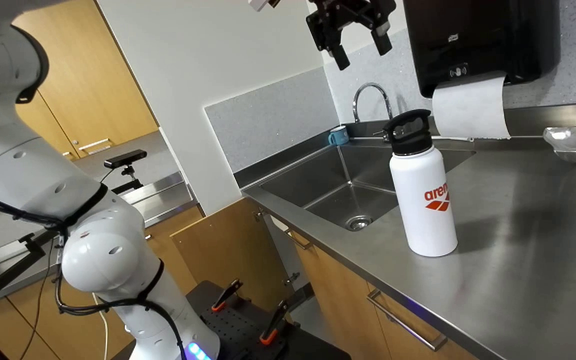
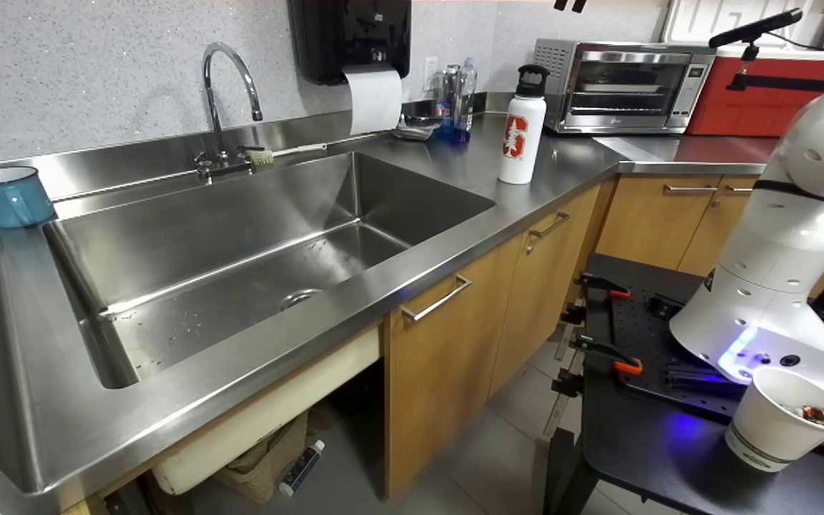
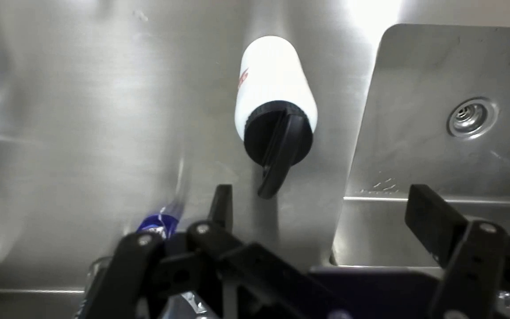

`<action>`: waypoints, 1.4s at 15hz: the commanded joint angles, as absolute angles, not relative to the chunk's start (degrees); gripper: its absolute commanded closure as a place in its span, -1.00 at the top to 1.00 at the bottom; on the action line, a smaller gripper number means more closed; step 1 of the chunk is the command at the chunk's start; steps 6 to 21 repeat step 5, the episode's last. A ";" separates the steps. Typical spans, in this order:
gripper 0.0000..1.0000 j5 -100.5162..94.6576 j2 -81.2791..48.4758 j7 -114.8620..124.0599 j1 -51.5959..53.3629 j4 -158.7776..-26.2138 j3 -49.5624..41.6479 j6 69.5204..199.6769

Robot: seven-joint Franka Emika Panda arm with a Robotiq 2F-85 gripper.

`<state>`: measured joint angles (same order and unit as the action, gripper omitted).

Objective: Put the black lid on top of the white bottle

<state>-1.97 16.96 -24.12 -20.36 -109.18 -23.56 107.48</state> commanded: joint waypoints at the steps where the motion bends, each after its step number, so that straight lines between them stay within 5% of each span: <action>1: 1.00 -3.43 22.28 -27.38 -17.65 -114.79 -22.30 108.56; 21: 1.00 -4.15 25.96 -27.72 -15.43 -119.25 -20.48 109.21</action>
